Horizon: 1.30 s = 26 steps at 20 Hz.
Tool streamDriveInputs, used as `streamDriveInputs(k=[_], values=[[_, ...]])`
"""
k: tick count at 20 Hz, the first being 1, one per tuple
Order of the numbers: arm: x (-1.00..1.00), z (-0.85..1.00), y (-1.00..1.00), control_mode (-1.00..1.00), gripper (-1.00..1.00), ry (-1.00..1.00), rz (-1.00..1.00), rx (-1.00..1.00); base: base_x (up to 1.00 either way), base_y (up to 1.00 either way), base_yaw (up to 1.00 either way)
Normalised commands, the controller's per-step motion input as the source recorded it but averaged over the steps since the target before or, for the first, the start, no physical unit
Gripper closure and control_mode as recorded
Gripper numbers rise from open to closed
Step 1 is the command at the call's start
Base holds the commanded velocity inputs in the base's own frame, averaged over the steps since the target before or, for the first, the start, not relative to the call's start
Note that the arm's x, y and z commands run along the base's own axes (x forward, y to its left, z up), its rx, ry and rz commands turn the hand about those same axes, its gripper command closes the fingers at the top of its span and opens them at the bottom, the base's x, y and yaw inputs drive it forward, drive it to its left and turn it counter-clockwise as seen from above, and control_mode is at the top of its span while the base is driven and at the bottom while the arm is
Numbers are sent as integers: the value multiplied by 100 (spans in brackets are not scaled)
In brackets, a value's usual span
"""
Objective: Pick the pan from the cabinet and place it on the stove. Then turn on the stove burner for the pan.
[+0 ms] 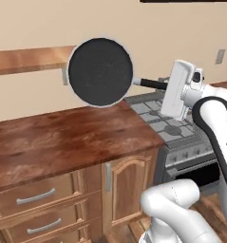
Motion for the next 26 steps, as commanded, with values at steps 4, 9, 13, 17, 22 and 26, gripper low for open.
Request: streamDriveInputs(k=[4, 9, 13, 17, 22, 26], values=[[0, 0, 0, 100, 100, 0, 0, 0, 57, -9, 15], [0, 0, 0, 100, 100, 0, 0, 0, 49, -2, 11], [0, 0, 0, 100, 100, 0, 0, 0, 45, -2, 11], [0, 0, 0, 100, 100, 0, 0, 0, 42, 0, 7], [0, 0, 0, 100, 100, 0, 0, 0, 31, 0, 2], [0, 0, 0, 100, 100, 0, 0, 0, 26, 4, 0]])
